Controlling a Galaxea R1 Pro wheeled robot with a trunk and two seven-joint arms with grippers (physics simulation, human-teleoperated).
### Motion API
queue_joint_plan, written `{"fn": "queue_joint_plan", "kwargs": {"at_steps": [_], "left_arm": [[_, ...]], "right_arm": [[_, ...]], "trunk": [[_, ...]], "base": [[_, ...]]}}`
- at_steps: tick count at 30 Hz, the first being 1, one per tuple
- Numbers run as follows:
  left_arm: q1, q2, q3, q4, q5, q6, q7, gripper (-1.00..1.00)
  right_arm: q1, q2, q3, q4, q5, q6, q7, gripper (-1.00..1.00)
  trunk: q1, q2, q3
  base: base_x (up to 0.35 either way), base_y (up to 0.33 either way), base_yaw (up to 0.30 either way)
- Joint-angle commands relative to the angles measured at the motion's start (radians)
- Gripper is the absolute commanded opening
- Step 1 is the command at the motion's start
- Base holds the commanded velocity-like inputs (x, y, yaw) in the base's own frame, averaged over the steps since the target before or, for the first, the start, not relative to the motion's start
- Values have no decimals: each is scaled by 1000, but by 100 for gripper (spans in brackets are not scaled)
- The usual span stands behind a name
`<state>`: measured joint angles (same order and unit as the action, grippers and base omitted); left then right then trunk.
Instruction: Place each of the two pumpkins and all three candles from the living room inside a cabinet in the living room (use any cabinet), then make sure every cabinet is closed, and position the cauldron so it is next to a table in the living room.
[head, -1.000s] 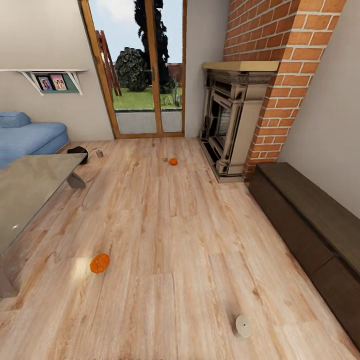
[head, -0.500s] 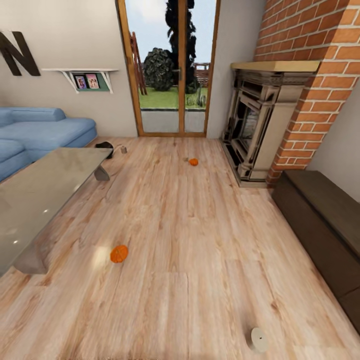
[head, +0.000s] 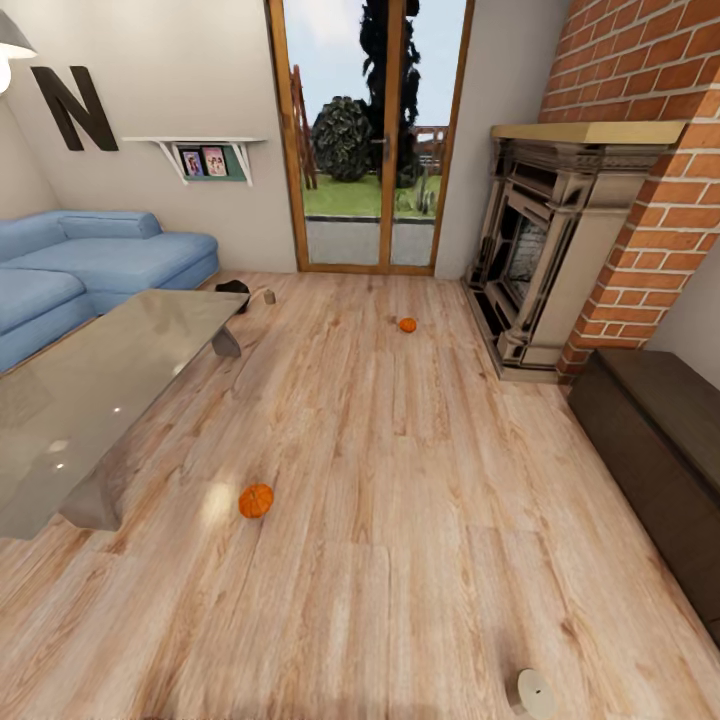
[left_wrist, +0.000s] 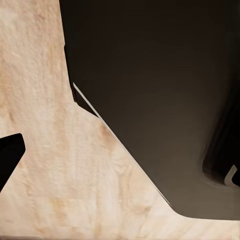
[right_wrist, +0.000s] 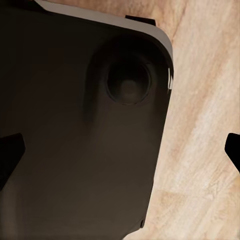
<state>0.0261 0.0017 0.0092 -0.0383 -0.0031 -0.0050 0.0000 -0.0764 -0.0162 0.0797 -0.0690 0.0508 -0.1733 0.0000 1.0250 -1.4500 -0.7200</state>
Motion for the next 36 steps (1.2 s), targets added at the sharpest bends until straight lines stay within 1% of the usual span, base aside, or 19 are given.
{"fn": "queue_joint_plan", "kwargs": {"at_steps": [1,6,7,24,31,36], "left_arm": [[0,0,0,0,0,0,0,100],[0,0,0,0,0,0,0,100],[0,-5,0,-5,3,-3,-2,100],[0,-5,0,-5,5,-6,0,100],[0,-3,0,-5,5,-5,-1,100],[0,-3,0,-5,5,-5,-2,100]], "right_arm": [[0,0,0,0,0,0,0,100],[0,-1,0,1,0,1,0,100],[-6,-6,6,4,4,-5,-3,100],[-17,-1,6,0,4,-1,-13,100],[-17,0,6,0,4,-2,-14,100],[-17,1,6,0,4,-3,-14,100]], "trunk": [[0,0,0],[0,0,0],[0,0,0],[0,0,0],[0,0,0],[0,0,0]], "base": [[0,0,4],[0,0,1],[0,0,0],[1,0,0],[238,0,12],[324,0,187]]}}
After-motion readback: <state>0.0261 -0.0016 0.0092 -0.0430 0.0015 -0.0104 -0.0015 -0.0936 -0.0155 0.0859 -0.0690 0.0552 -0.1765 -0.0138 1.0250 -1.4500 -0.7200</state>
